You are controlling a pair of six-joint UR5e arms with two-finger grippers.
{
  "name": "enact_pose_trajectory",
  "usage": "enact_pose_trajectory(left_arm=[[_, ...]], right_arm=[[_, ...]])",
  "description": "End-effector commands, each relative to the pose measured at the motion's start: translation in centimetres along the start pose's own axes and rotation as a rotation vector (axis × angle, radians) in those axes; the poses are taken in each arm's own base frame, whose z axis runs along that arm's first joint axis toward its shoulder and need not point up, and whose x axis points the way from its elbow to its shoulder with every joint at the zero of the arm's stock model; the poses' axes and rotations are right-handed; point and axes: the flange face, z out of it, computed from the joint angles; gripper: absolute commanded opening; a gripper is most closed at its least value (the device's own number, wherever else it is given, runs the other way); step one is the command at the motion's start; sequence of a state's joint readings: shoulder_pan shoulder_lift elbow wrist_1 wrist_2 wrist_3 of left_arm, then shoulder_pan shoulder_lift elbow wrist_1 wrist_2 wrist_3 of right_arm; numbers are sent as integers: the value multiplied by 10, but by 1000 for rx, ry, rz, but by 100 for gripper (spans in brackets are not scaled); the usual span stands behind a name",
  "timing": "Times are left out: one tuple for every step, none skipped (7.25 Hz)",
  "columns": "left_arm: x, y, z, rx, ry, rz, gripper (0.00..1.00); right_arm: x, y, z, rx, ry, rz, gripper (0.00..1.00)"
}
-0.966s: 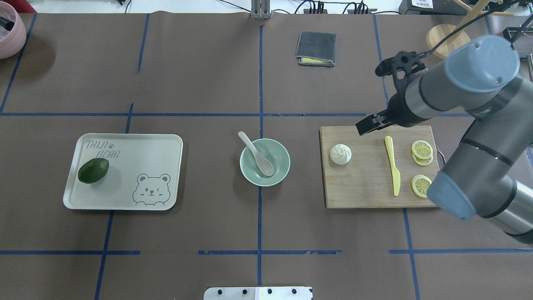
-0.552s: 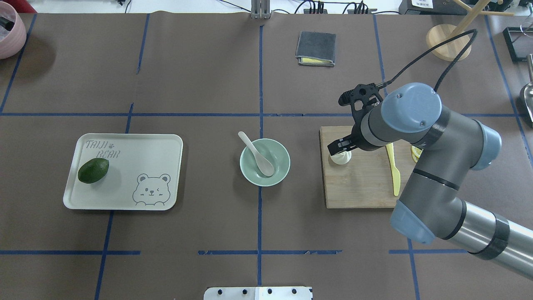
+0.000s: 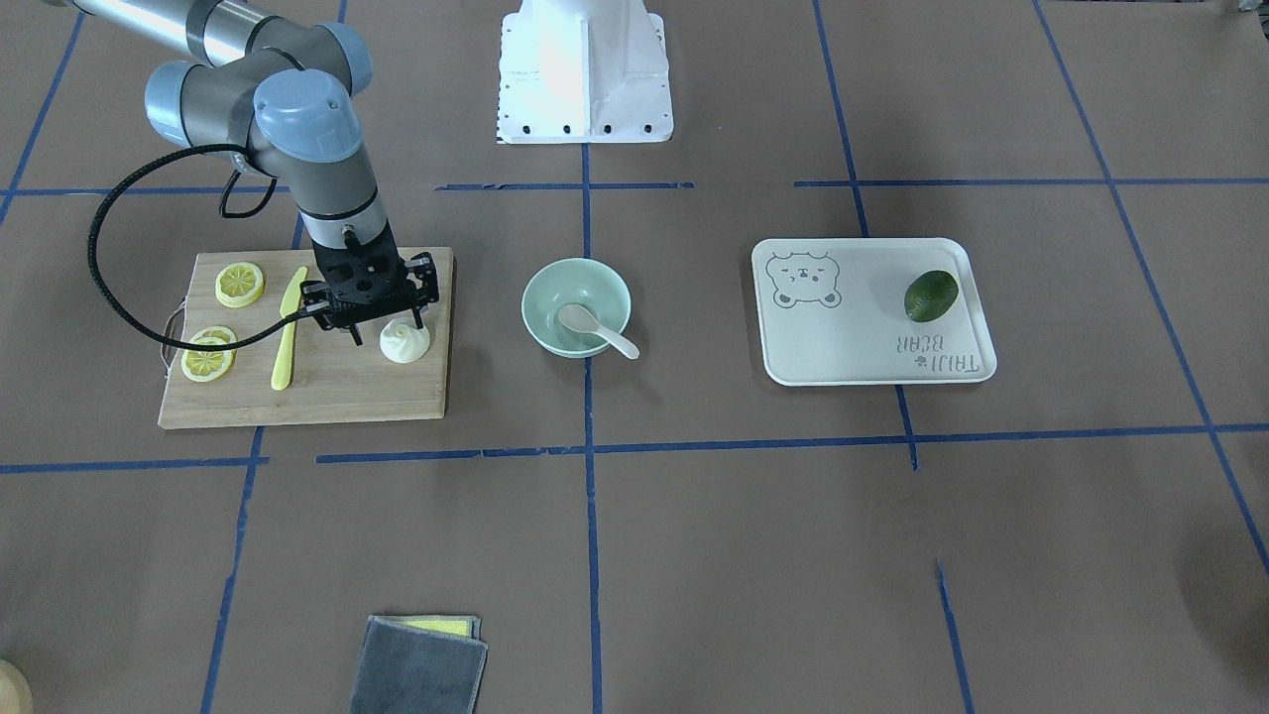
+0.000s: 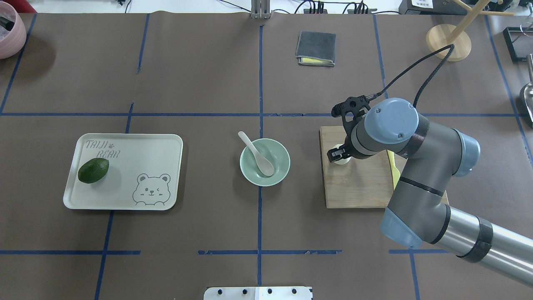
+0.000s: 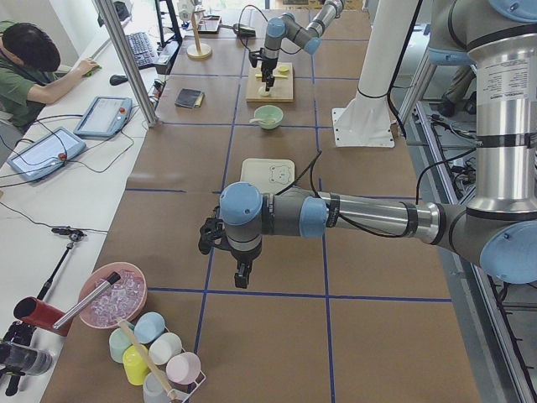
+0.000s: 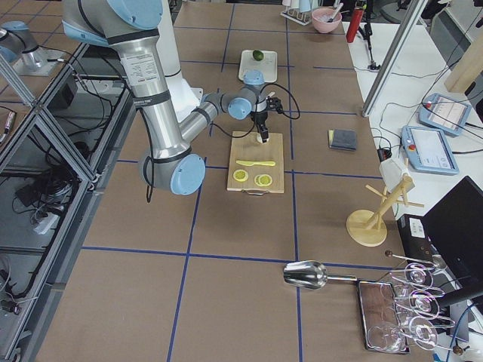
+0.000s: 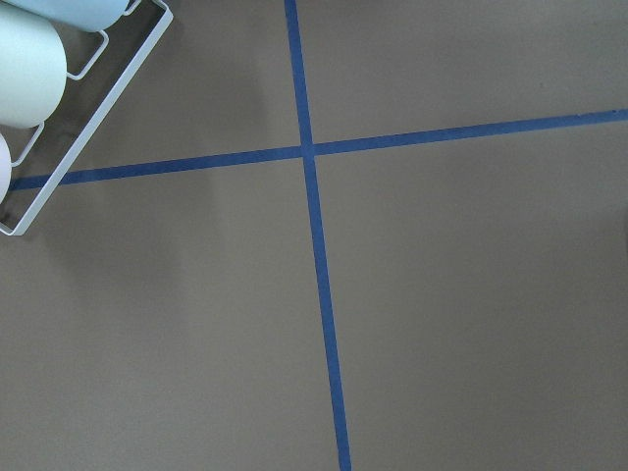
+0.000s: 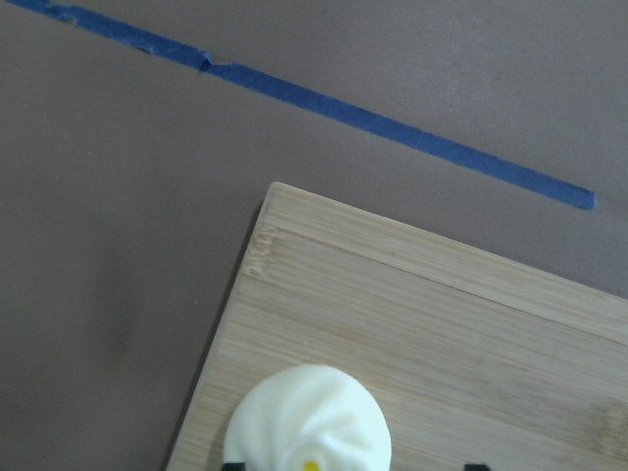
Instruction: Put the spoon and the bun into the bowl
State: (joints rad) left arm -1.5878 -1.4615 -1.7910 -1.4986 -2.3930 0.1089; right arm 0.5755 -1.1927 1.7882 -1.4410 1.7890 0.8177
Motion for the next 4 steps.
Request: enact_pose_trajectory(left_arm=[[0,1,-1,2,0,0,100],[1,0,-1,3,0,1,100],[0,0,-1,3,-2,1,100],[0,0,-1,3,-2,1,100]], right_arm=[[-7,1,0,-2,-7,-7,0],[-11,-2,-3,4,-13,-7,0],[-12,-2,-5,7,-18,8,0],[-28,-12,-20,30,-45,39,0]])
